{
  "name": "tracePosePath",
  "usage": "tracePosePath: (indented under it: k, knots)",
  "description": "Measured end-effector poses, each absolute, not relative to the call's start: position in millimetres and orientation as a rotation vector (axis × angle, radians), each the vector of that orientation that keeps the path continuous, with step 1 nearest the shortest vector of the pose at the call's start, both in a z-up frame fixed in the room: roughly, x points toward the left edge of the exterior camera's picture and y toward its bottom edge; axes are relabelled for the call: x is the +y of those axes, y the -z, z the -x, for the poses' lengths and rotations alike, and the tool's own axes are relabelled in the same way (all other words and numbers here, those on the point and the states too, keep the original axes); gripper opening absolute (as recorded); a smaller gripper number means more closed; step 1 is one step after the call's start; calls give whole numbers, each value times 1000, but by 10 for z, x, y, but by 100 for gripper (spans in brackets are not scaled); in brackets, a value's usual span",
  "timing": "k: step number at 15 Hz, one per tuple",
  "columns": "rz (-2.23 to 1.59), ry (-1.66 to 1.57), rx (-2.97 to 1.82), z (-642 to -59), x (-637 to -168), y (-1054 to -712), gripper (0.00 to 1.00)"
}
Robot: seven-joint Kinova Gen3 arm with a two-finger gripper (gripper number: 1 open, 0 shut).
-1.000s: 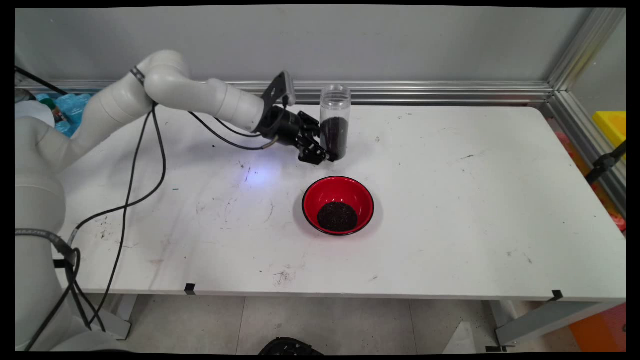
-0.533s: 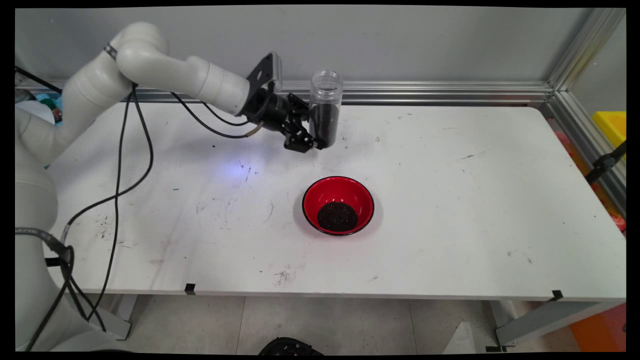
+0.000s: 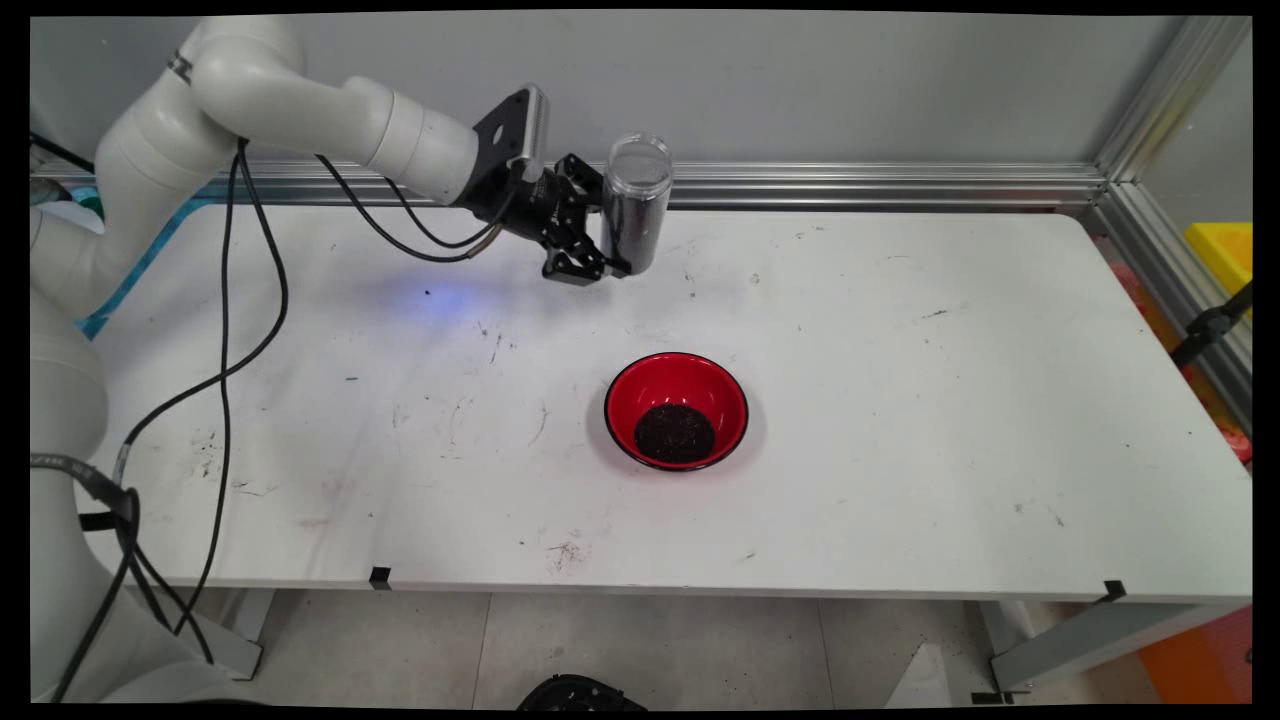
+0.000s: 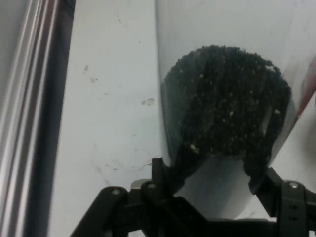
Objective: Pour the black seasoning powder in the red bowl
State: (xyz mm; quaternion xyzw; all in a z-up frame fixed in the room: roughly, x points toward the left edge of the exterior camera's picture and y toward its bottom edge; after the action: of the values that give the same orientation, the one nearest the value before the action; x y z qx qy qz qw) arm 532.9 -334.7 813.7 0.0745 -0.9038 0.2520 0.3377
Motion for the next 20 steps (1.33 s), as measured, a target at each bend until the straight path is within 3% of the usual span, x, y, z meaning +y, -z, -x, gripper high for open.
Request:
tracePosePath:
  k: [20]
  knots:
    - [549,-1188,-2405,-5145,-3231,-8055,0]
